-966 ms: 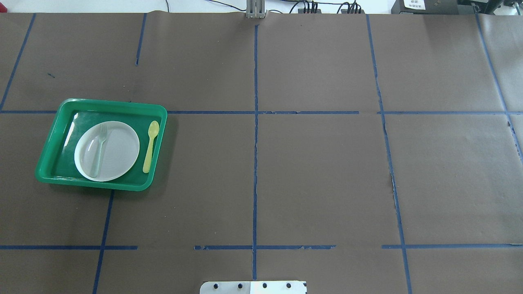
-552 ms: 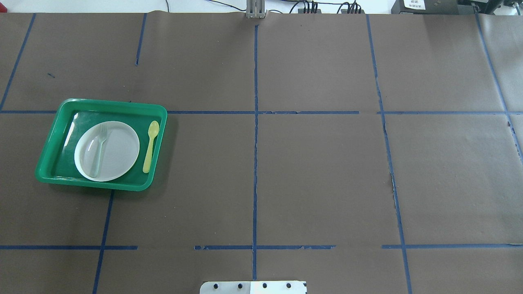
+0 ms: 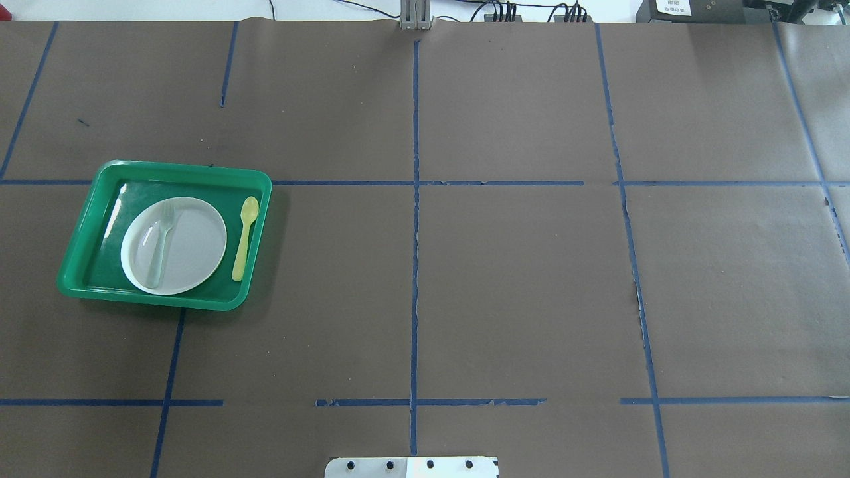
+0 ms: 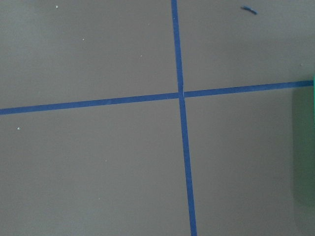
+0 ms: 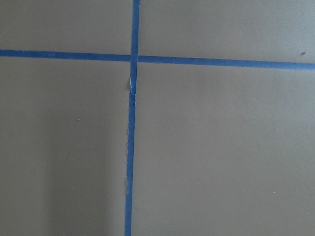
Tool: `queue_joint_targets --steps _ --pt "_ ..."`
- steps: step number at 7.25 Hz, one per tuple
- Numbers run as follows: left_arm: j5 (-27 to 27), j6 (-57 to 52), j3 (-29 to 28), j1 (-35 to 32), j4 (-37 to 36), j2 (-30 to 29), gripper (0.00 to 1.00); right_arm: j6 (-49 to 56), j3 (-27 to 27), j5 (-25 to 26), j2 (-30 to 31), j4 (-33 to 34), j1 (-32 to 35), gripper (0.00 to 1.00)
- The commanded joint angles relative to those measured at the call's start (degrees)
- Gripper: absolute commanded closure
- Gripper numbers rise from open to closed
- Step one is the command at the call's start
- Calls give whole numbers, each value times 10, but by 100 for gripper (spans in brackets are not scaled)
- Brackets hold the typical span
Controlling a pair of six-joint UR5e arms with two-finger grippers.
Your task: Place fork
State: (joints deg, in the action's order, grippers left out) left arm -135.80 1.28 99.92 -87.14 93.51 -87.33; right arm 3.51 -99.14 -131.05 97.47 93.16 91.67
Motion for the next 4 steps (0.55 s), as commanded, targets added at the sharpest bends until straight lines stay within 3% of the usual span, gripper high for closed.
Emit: queue_joint_targets --steps 1,3,4 --pt "5 222 74 138 52 -6 0 0 0 0 0 0 0 0" --pt "36 350 90 212 54 -60 0 0 0 0 0 0 0 0" --pt "41 361 81 248 53 -81 0 -1 1 0 0 0 0 0"
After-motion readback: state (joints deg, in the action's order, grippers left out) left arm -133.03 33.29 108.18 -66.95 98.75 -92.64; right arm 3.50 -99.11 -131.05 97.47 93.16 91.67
